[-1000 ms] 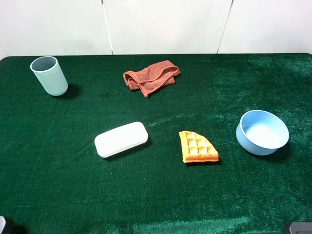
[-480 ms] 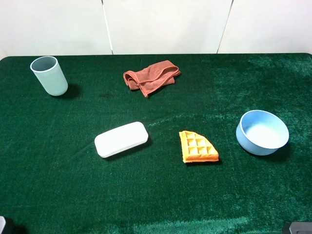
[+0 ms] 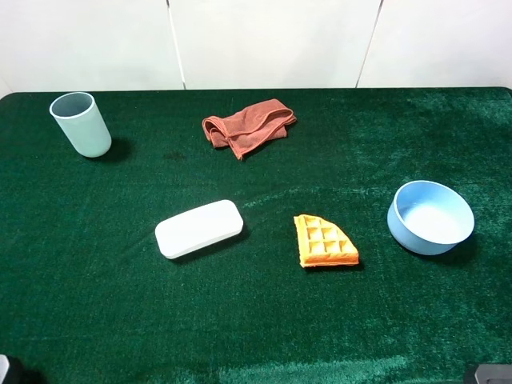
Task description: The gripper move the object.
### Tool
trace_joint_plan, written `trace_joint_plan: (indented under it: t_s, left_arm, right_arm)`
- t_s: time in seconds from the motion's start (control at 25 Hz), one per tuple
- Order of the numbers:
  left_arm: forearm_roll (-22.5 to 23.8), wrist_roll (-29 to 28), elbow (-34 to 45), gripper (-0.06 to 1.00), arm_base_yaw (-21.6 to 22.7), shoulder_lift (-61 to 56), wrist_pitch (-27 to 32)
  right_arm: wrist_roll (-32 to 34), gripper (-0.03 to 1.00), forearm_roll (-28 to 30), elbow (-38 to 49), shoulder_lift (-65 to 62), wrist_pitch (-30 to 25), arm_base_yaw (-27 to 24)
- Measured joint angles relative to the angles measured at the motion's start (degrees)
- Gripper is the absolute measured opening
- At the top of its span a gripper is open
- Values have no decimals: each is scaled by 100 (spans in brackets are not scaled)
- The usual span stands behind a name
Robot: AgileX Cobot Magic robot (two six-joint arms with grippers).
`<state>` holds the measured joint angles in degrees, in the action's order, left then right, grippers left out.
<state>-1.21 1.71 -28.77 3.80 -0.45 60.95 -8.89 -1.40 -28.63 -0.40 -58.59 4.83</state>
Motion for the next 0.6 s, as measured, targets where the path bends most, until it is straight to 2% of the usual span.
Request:
trace_joint_plan:
  t_s: [0.6]
  left_arm:
    - [0,0,0,93,0,0,0]
  right_arm:
    - [0,69,0,0,0,0,0]
